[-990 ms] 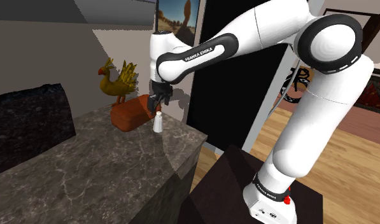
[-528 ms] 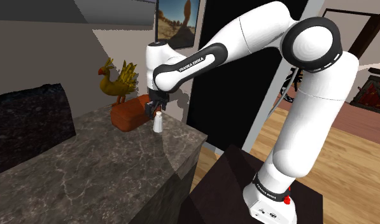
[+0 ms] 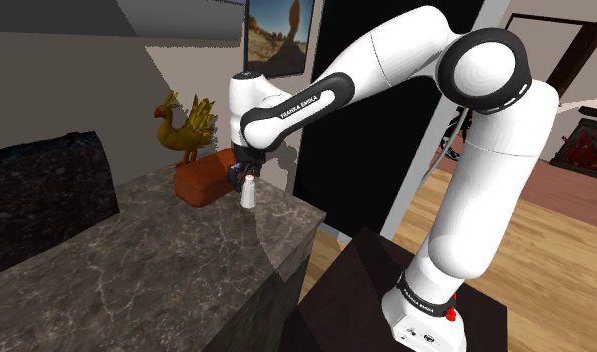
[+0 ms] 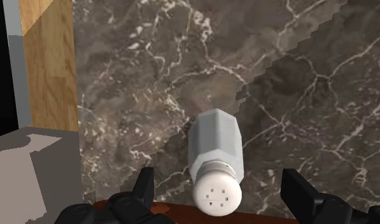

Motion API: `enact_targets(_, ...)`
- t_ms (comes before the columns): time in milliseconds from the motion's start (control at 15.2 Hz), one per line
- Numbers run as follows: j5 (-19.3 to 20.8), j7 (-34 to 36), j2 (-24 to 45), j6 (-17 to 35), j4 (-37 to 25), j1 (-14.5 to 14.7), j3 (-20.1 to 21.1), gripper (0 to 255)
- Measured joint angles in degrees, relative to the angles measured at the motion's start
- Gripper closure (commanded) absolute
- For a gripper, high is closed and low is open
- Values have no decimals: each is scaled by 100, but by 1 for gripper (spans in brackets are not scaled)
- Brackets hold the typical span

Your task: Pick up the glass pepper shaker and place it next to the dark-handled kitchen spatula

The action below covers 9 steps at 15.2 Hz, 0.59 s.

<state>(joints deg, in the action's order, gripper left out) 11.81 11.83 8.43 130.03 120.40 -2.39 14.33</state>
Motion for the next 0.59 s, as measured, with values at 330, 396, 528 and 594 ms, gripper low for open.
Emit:
enact_targets(330,0,0,1,1,-3,1,1,255)
enact_targets(396,0,0,1,1,-3,1,1,255)
enact_targets(528,0,0,0,1,-3,1,1,255)
enact_targets(594,0,0,0,1,-2,1,1,255)
